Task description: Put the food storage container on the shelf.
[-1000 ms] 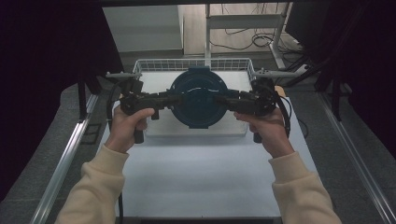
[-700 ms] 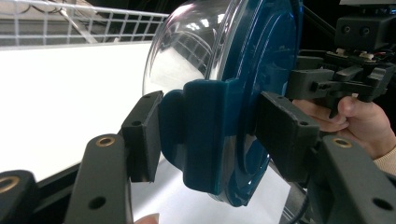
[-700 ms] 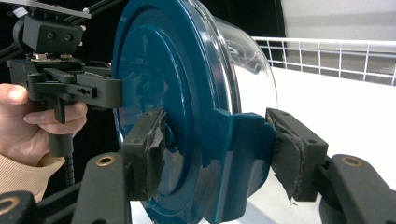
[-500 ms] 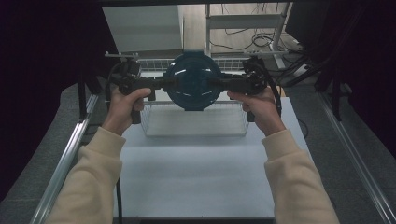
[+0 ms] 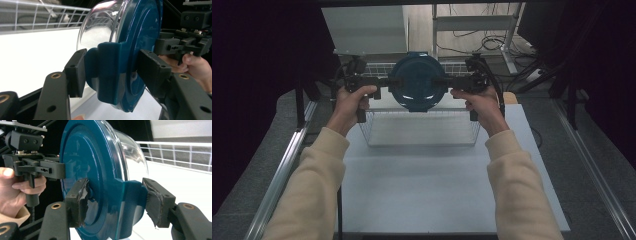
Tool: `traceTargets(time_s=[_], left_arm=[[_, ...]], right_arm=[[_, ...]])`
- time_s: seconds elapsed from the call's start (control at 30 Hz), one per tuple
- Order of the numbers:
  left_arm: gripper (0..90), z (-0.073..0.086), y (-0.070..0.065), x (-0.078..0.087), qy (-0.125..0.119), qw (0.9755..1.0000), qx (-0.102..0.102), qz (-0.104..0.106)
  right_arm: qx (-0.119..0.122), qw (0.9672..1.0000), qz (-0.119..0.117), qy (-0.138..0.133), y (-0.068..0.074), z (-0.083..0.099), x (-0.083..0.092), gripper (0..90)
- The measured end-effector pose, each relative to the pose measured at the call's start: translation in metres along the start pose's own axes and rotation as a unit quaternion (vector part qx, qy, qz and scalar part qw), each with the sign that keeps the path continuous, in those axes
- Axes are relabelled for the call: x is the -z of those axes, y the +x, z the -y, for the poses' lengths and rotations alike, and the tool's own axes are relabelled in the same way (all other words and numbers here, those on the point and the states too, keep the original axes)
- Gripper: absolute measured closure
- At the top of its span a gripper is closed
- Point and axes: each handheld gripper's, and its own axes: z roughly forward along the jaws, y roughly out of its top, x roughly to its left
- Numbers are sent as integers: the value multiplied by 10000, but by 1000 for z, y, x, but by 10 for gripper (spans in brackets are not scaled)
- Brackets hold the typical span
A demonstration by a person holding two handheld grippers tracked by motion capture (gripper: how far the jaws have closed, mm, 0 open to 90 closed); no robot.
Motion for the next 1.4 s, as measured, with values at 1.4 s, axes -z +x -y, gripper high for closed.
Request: traceTargets(time_s=[1.4], left_arm=[[140, -3, 12, -21, -550, 9961, 406, -554]], right_arm=[[-1331, 9838, 1013, -640, -22, 12, -17, 98]])
